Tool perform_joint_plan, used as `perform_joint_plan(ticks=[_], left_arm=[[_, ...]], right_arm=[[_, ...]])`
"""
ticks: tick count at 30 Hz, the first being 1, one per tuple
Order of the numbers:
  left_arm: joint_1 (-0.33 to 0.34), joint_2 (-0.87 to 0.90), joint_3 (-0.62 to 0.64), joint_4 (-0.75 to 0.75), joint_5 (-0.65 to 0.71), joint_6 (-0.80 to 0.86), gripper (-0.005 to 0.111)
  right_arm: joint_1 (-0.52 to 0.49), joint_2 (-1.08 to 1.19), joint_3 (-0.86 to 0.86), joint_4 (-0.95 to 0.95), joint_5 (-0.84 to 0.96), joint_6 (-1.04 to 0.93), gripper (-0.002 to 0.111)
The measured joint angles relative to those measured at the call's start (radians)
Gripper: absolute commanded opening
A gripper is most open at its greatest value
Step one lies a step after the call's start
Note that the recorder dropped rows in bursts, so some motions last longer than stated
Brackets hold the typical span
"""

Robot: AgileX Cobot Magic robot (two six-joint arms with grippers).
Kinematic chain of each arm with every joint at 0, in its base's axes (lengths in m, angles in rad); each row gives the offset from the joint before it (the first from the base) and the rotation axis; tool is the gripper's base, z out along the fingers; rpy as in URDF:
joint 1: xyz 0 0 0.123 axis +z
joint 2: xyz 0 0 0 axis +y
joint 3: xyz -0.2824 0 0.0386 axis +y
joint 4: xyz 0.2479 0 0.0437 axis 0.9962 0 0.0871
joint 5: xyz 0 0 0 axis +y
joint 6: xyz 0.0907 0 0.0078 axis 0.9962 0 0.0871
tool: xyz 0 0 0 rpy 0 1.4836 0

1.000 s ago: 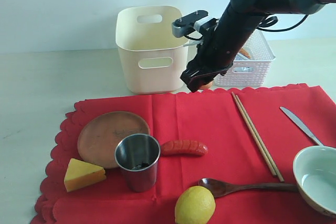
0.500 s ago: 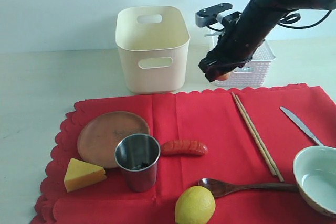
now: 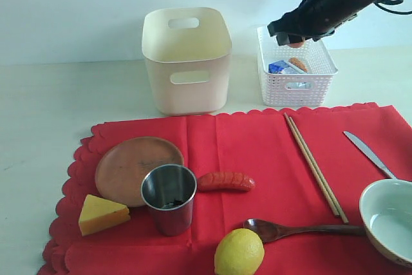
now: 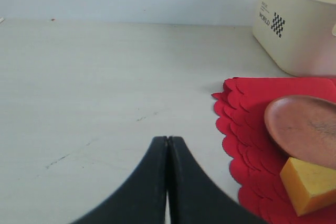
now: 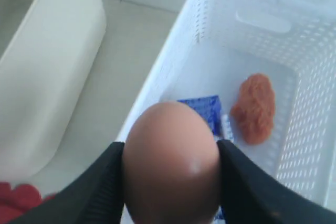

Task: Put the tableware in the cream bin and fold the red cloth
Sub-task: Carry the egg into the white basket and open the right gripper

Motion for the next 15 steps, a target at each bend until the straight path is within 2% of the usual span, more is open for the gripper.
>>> perform_joint_plan(ticks=[8,15], left_arm=[[0.000,0.000,0.000,0.000,0.000,0.000,0.000],[0.000,0.000,0.000,0.000,0.000,0.000,0.000]], right_arm=[[-0.022,0.192,-0.261,-0.015,0.073,0.036,0.000],[-0.022,0.313,-0.385,-0.127,0.089,0.094,0.001]])
